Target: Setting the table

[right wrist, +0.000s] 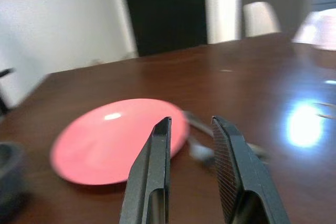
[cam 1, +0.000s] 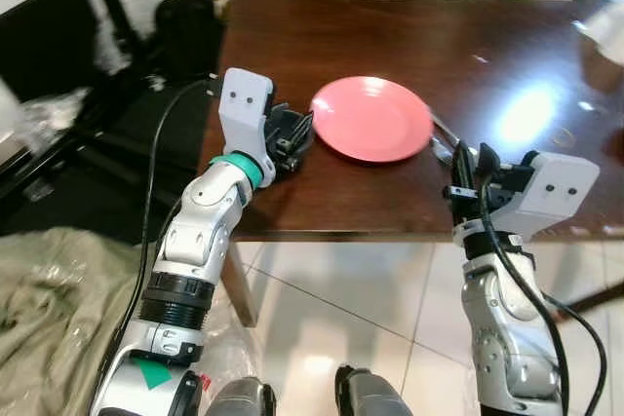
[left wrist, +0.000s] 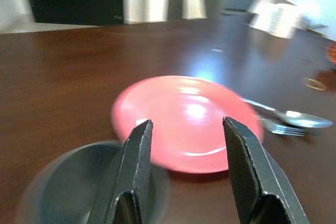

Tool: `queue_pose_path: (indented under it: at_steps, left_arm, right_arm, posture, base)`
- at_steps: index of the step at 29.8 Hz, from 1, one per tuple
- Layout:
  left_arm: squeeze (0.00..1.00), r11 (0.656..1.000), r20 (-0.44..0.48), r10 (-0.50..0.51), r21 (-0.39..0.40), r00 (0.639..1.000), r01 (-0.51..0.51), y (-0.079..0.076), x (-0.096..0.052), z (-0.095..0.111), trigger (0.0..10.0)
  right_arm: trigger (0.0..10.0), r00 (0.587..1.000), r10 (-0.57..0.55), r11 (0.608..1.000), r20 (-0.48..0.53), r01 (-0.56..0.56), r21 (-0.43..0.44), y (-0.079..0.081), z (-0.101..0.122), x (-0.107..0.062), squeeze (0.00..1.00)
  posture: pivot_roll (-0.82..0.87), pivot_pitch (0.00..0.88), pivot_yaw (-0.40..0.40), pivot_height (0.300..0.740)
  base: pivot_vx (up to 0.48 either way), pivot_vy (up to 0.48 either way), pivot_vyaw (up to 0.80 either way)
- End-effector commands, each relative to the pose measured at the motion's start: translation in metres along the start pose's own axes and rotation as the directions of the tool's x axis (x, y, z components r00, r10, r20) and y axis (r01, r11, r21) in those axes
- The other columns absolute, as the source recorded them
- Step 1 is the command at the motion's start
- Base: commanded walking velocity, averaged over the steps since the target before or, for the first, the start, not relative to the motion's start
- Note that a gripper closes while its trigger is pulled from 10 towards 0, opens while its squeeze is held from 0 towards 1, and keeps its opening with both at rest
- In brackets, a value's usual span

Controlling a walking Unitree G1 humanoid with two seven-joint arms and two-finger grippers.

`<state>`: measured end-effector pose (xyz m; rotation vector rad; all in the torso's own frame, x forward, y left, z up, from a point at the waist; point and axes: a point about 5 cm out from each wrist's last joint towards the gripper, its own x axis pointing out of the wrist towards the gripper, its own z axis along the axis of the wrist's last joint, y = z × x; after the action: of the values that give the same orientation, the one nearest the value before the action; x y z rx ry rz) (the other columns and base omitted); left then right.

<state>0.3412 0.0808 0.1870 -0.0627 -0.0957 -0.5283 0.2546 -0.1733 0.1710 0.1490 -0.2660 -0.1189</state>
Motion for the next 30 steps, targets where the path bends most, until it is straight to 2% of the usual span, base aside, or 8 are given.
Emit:
queue_pose_path:
  at_steps: [1,30]
  left_arm:
    - [0.00,1.000,-0.012,-0.013,0.012,1.000,0.013,-0.0031,0.0015,-0.0030,10.0]
    - [0.00,1.000,-0.017,-0.011,0.007,1.000,0.011,-0.0024,0.0026,-0.0049,10.0]
  right_arm:
    - [10.0,1.000,-0.014,1.000,-0.013,0.014,0.006,-0.0028,-0.0022,-0.0021,0.00]
    - [10.0,1.000,-0.009,1.000,-0.017,0.009,0.002,-0.0030,-0.0027,-0.0020,0.00]
  posture:
    - [-0.02,0.000,0.041,0.740]
    - [-0.03,0.000,0.041,0.740]
  base:
    - [0.000,0.000,-0.79]
    - [0.000,0.000,-0.79]
